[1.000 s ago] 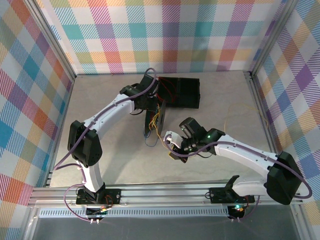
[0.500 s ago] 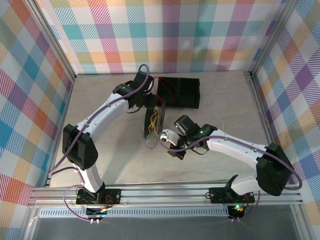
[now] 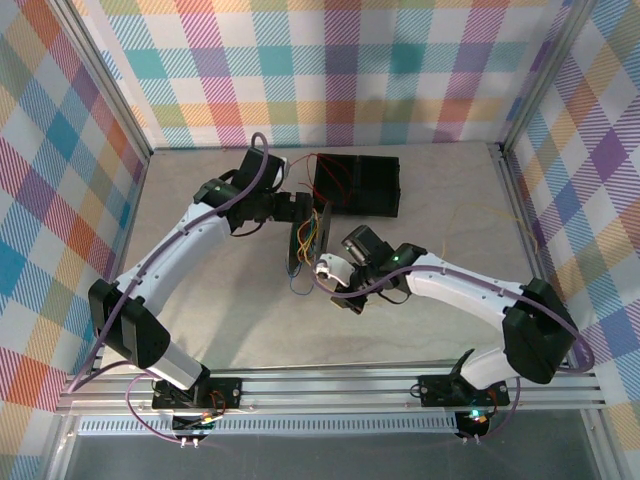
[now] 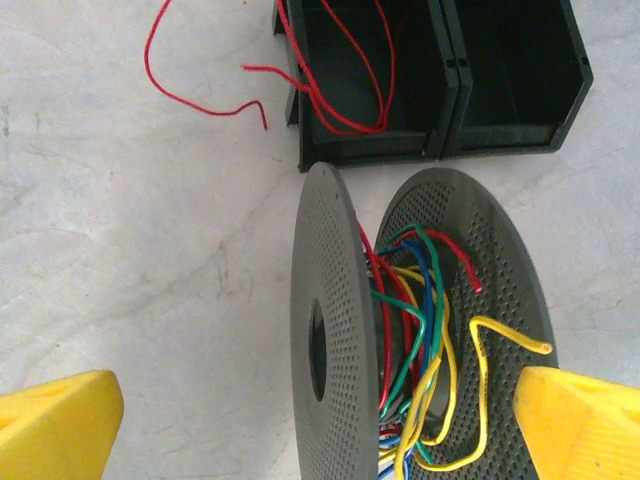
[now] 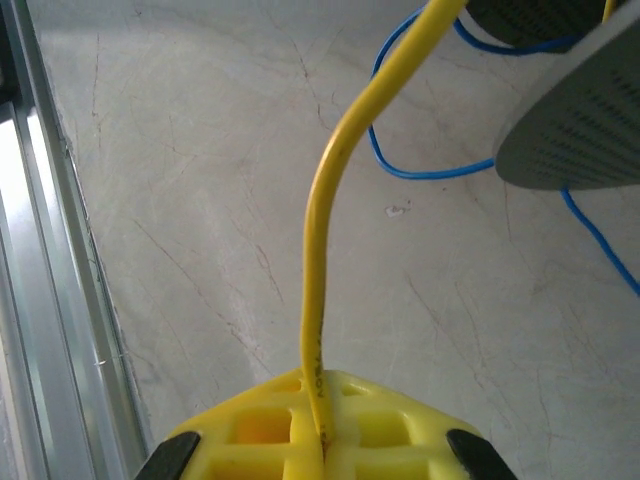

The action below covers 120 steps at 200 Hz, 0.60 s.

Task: Wrap the cables

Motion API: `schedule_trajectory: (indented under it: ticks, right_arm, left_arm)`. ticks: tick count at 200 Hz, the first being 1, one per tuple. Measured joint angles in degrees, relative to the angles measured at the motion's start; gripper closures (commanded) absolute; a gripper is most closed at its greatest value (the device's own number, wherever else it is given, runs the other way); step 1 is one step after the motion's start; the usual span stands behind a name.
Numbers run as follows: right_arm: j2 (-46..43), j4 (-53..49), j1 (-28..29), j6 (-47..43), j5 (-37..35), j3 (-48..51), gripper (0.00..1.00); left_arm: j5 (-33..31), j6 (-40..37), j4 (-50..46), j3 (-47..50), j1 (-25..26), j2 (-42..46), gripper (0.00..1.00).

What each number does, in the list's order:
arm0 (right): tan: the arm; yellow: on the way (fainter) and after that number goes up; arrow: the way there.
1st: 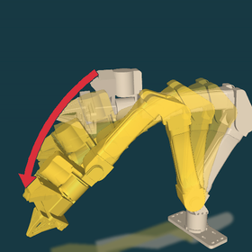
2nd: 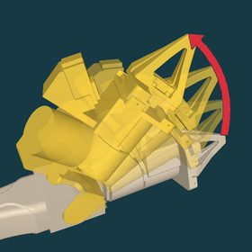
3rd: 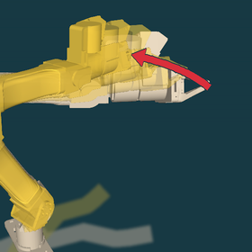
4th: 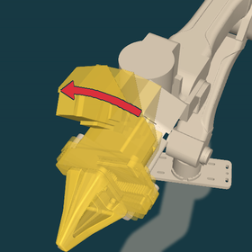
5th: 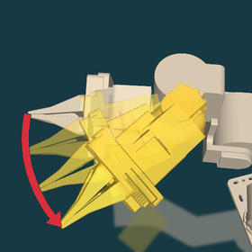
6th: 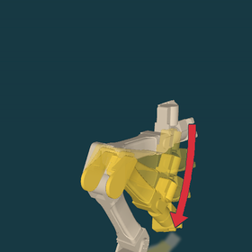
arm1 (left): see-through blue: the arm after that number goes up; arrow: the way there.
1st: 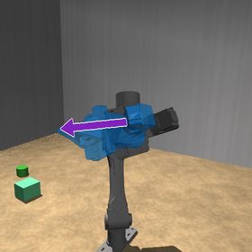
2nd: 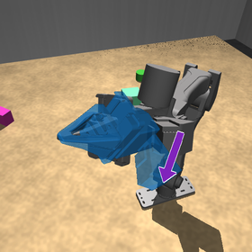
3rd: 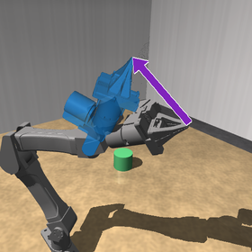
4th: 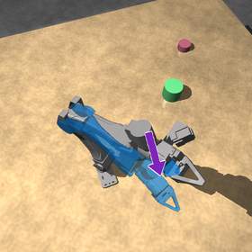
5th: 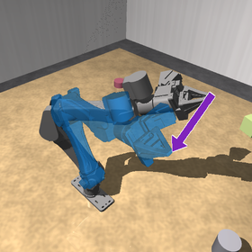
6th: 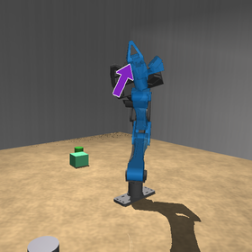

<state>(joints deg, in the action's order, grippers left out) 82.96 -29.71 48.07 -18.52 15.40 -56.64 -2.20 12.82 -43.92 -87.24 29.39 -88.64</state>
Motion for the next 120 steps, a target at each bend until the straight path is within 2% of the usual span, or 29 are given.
schedule_trajectory:
  ticks: [34, 70, 82, 92, 120]
  right_arm:
    - [1.6, 0.0, -0.1, -1.3, 0.0, -2.2, 1.00]
    - [3.2, -1.0, -0.9, -2.2, 0.0, -3.5, 1.00]
    - [3.5, -1.5, -1.3, -2.4, 0.1, -4.0, 1.00]
    - [3.6, -1.7, -1.8, -2.6, 0.1, -4.2, 1.00]
    - [3.7, -2.1, -2.7, -3.2, 0.2, -4.5, 1.00]
  left_arm:
    - [4.0, 0.0, -1.9, 1.7, -1.8, -0.4, 0.18]
    - [7.7, -0.3, -2.5, 1.7, -1.8, -2.2, 0.19]
    - [8.5, -0.3, -2.5, 1.7, -1.8, -2.6, 0.16]
    - [9.0, -0.9, -2.5, 1.7, -1.8, -2.8, 0.00]
    - [9.9, -0.9, -2.4, 1.7, -1.8, -2.8, 0.00]
